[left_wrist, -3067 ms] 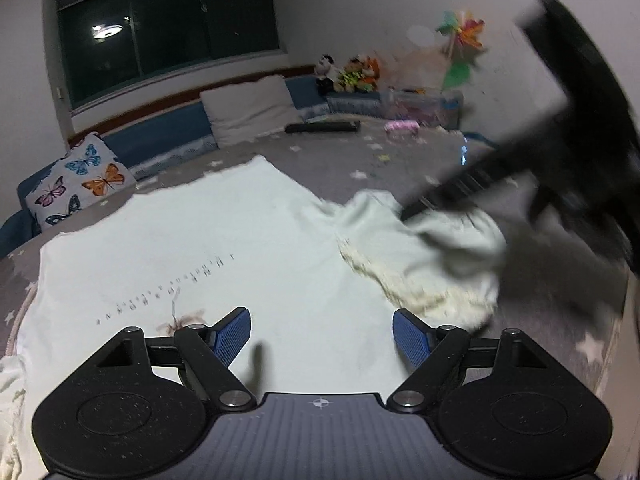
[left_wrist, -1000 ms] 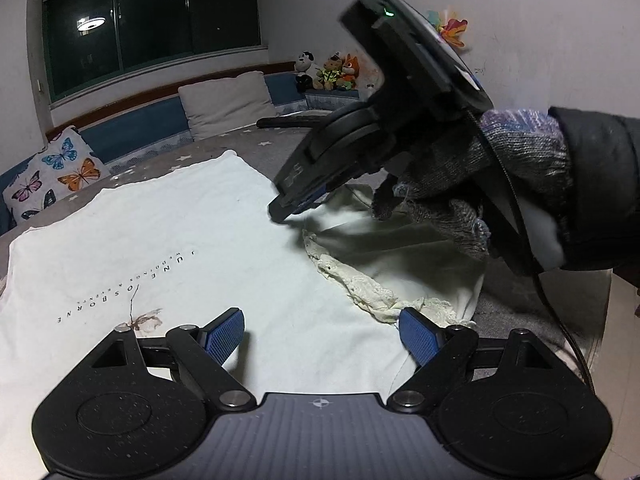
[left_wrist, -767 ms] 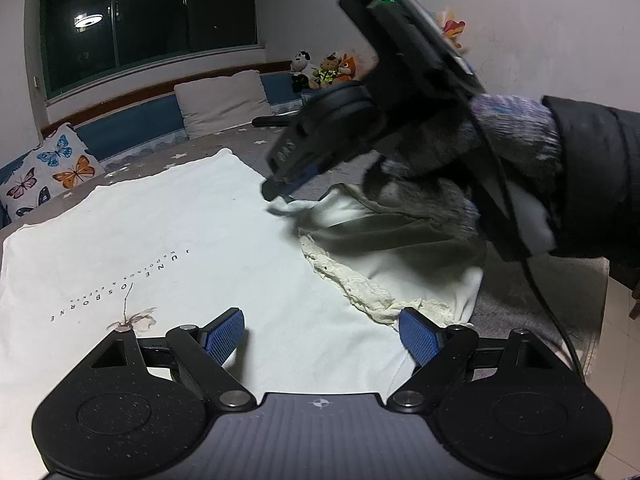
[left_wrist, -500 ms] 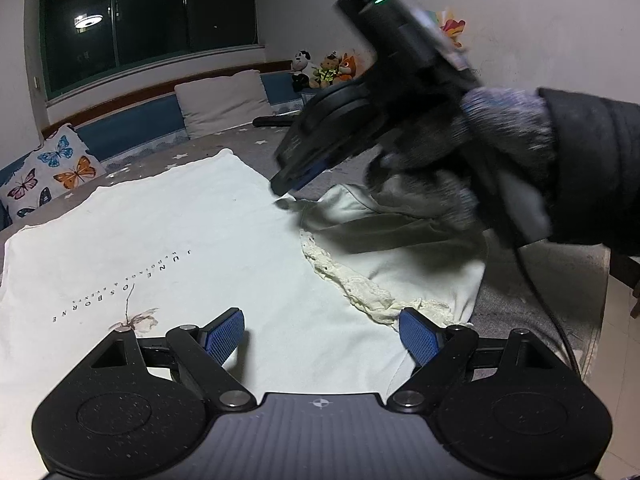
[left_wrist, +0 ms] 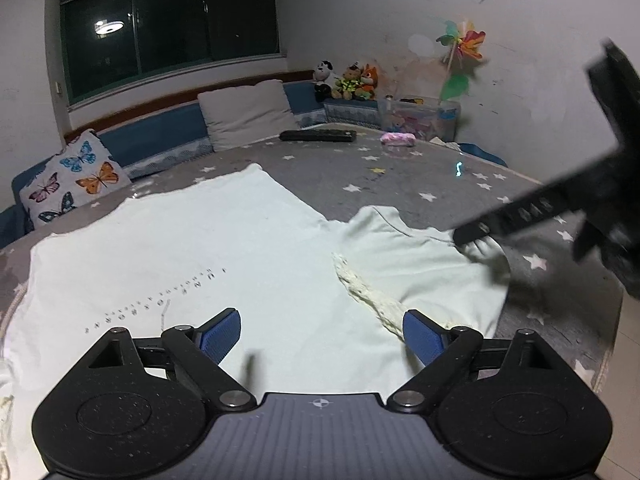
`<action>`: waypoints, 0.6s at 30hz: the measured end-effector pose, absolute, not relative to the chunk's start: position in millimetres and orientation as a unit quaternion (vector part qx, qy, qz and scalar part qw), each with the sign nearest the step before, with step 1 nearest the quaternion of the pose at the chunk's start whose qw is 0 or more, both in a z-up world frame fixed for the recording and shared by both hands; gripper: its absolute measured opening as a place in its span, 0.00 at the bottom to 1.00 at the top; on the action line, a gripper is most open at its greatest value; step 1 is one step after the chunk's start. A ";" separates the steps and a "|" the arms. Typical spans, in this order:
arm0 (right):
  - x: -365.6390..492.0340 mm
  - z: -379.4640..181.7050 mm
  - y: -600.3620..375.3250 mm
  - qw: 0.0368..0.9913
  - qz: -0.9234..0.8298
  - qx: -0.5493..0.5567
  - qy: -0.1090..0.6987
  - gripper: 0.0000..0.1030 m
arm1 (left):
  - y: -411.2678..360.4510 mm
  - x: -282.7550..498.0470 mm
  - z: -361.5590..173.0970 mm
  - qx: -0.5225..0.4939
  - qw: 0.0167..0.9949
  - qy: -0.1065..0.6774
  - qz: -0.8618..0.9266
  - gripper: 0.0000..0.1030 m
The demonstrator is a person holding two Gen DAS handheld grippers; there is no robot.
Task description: Fold clothes
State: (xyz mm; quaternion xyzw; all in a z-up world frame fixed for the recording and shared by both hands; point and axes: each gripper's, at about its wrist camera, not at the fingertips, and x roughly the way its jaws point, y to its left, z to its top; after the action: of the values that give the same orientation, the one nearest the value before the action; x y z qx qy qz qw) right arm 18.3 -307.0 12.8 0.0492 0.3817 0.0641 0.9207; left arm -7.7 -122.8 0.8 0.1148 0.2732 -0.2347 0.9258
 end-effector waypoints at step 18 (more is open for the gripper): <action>-12.0 21.1 -312.4 0.929 0.043 0.128 0.344 0.08 | -133.2 9.5 -9.8 0.131 0.924 0.284 -0.220 0.89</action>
State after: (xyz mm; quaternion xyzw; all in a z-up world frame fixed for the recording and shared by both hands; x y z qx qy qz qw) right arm -12.0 -312.4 21.1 0.1279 0.3436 0.0426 0.9294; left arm 9.5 -133.2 -9.8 0.1311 0.2837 -0.2198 0.9241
